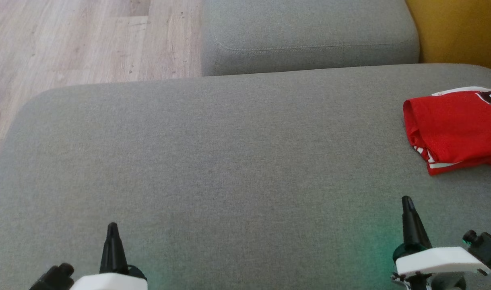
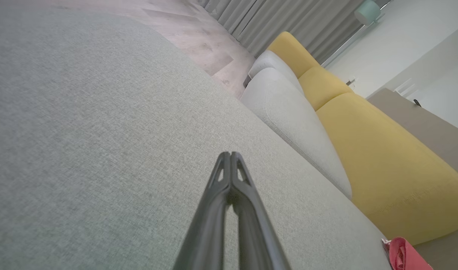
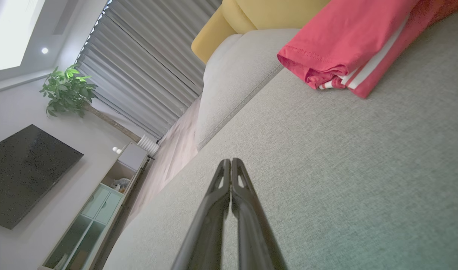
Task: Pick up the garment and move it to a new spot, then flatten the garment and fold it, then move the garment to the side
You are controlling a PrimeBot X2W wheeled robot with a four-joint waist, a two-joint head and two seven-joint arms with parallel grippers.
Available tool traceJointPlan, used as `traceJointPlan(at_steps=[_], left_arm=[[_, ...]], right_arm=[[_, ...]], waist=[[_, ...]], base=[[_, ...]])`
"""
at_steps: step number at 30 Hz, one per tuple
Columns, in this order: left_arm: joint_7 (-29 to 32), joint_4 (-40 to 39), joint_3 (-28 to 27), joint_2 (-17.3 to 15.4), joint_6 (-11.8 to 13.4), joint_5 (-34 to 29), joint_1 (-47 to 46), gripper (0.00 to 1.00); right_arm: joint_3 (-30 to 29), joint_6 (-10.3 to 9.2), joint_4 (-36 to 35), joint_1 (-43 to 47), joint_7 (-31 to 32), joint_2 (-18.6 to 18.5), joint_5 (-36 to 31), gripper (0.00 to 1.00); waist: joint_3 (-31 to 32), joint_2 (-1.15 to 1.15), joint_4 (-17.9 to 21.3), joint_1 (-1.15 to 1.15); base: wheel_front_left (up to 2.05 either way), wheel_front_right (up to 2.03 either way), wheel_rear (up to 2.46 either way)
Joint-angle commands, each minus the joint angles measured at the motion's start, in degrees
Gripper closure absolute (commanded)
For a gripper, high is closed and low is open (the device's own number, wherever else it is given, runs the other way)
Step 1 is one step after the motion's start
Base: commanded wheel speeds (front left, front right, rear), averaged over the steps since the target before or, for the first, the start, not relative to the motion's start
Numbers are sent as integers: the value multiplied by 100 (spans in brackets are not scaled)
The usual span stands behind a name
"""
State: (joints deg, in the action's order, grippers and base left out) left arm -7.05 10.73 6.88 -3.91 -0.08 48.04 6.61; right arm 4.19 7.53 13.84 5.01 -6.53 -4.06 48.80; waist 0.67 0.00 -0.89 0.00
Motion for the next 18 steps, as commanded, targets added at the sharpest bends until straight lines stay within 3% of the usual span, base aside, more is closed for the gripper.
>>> traceJointPlan(at_steps=[1,18], left_arm=[[51,-141,-183,-79,-59,203,-318,100],[307,-30,-389,-89,-225,1291,-546,100]], right_arm=[[-12,-2,-154,-301,48,-84,209,100],[-206,-3,-116,-494,301,-81,1267,100]], waist=[[-2,0,2,0],[-22,0,23,0]], base=[[0,0,0],[0,0,0]])
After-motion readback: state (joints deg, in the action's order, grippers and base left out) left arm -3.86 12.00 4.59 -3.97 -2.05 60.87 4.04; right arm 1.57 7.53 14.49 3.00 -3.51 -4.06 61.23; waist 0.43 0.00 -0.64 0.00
